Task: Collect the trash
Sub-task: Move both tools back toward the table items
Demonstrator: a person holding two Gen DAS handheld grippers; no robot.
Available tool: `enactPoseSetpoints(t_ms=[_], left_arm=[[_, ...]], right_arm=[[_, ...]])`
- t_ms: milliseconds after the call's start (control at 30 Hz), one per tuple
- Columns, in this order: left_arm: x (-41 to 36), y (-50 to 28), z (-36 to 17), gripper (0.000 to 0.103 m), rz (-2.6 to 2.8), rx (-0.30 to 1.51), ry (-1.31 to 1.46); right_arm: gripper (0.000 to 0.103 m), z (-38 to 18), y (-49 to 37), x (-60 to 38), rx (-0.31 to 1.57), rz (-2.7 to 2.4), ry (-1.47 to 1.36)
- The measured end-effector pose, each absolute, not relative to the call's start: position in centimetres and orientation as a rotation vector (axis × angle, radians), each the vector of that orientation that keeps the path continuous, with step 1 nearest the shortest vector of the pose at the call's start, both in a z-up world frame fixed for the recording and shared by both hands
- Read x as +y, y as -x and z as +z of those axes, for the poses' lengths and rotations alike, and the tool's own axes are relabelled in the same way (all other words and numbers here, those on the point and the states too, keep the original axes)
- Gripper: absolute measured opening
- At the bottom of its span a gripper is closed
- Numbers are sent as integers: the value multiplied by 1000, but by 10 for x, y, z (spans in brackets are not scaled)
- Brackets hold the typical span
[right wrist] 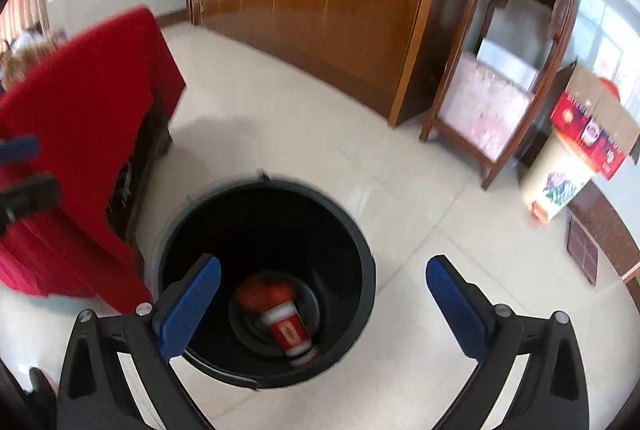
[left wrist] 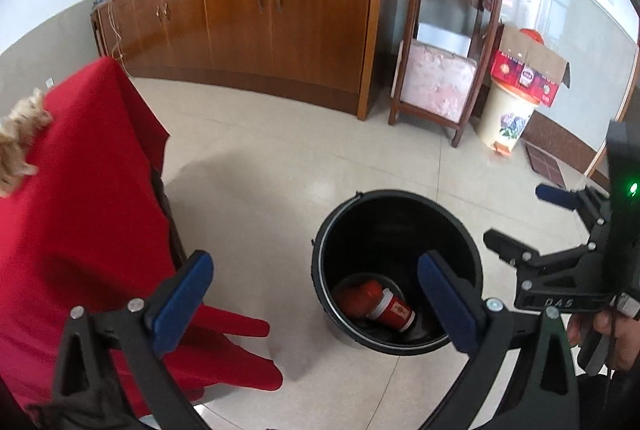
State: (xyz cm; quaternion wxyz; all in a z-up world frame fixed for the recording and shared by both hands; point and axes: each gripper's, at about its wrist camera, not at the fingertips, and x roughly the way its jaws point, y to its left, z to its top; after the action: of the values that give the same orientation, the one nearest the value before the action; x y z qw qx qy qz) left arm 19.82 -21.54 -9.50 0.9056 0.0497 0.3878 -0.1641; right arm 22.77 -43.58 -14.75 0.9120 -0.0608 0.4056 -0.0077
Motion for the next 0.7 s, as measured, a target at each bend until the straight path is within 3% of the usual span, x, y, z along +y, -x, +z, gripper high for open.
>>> enactPoseSetpoints(t_ms=[367,700], left_arm=[[-170,-173,-55,103,-278,732,-80],[-95,-137,-24,103,-163,651,-8]], right_arm=[[103,-70,-198,-381,698,-39,107],[103,-39,-166,-323,618,58,-27]])
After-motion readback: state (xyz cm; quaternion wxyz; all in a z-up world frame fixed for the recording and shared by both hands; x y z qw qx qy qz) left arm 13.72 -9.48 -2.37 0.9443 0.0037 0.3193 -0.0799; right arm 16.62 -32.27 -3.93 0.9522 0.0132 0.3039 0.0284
